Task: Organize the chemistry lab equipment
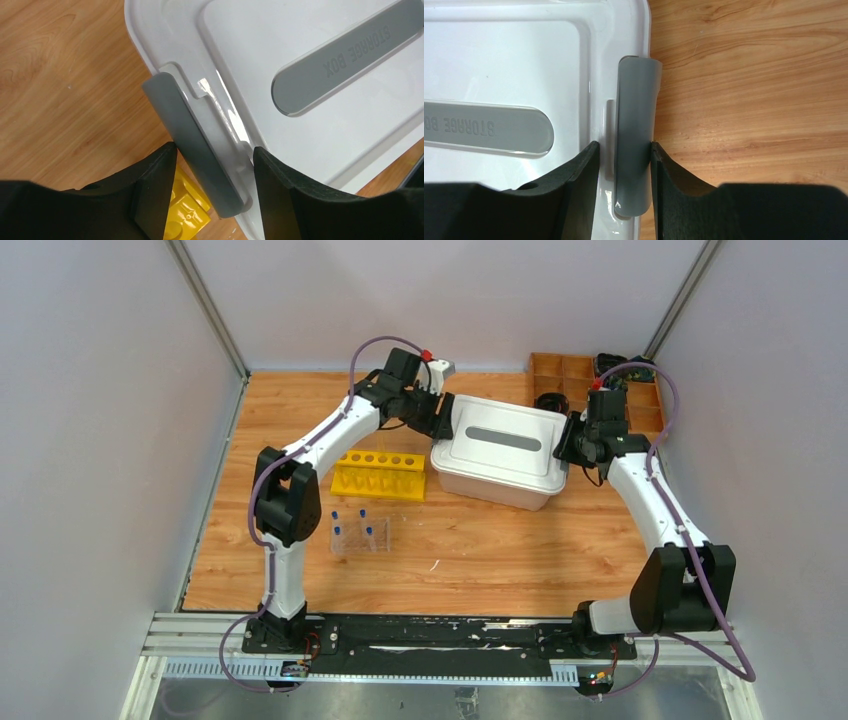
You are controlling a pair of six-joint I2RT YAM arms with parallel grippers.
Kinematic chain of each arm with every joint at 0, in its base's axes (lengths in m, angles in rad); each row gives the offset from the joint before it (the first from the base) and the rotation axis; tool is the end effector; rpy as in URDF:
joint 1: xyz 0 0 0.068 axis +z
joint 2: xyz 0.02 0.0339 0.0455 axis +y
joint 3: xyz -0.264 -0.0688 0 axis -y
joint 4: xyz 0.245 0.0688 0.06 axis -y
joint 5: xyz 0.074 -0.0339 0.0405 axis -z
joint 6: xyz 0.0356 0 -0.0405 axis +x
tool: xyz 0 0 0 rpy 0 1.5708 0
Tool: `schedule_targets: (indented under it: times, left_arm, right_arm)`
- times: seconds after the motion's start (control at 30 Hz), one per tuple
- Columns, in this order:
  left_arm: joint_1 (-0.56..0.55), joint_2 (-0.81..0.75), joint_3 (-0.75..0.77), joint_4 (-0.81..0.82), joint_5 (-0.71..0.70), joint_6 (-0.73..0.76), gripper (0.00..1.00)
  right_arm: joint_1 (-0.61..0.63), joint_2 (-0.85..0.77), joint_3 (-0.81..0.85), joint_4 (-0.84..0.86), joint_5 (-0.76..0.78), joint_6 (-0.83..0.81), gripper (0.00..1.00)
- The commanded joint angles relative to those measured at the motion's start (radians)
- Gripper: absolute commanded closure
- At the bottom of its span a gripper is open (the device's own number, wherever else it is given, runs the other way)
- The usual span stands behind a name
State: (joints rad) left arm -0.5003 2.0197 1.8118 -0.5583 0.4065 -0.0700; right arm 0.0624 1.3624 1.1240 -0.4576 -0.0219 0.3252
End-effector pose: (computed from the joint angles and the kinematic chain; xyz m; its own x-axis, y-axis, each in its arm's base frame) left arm 0.4000 -0.2347 0.2855 -0.6552 0.2850 -0.6996 0.6463 0.6909 -0.3239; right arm 0.3011 0.0196 0.3020 -0.6316 0.2806 -0.7227 0.1295 0.9573 0.2585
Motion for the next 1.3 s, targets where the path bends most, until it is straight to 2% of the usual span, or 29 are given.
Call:
schedule_targets:
  times: [0.0,0.17,0.47,0.53,0.6,0.7,0.73,0.77,0.8,0.9,0.93,1.0,1.2,1.27]
  left_arm:
    - [-0.035,0.003,-0.010,-0.016,0.001,0.035,0.40]
    - [-0.052,0.024,0.007,-0.041,-0.026,0.056,0.45]
    - [-0.072,0.015,0.008,-0.054,-0.122,0.096,0.64]
    - [-0.076,0.014,0.010,-0.062,-0.132,0.099,0.65]
    - [-0.075,0.016,0.031,-0.086,-0.139,0.104,0.58]
    - [-0.074,0.006,0.085,-0.138,-0.163,0.122,0.41]
    - [-0.074,-0.002,0.106,-0.153,-0.175,0.128,0.33]
    - [-0.075,-0.014,0.120,-0.165,-0.185,0.135,0.23]
    - [-0.074,-0.031,0.131,-0.178,-0.194,0.143,0.14]
    - [-0.059,-0.103,0.134,-0.199,-0.156,0.152,0.01]
    - [-0.048,-0.128,0.126,-0.198,-0.131,0.146,0.00]
    - [-0.026,-0.174,0.120,-0.201,-0.117,0.151,0.00]
    - [0.050,-0.321,0.123,-0.272,-0.174,0.209,0.00]
    - [0.090,-0.397,0.078,-0.273,-0.191,0.220,0.00]
  right_arm:
    - [0.037,0.030,0.033,-0.019,-0.076,-0.009,0.91]
    - [0.048,0.045,0.043,-0.018,-0.082,-0.012,0.92]
    - [0.063,0.078,0.077,-0.016,-0.100,-0.018,0.94]
    - [0.065,0.086,0.085,-0.018,-0.104,-0.020,0.94]
    - [0.065,0.090,0.095,-0.019,-0.102,-0.026,0.94]
    - [0.065,0.095,0.120,-0.029,-0.086,-0.039,0.92]
    - [0.065,0.098,0.133,-0.039,-0.078,-0.042,0.90]
    - [0.064,0.098,0.144,-0.049,-0.069,-0.044,0.85]
    - [0.063,0.096,0.155,-0.055,-0.067,-0.045,0.76]
    - [0.063,0.081,0.178,-0.066,-0.049,-0.051,0.50]
    - [0.064,0.072,0.185,-0.067,-0.034,-0.051,0.40]
    - [0.063,0.046,0.199,-0.067,-0.002,-0.051,0.29]
    - [0.062,-0.064,0.208,-0.093,0.054,-0.042,0.03]
    - [0.062,-0.110,0.180,-0.101,0.075,-0.041,0.02]
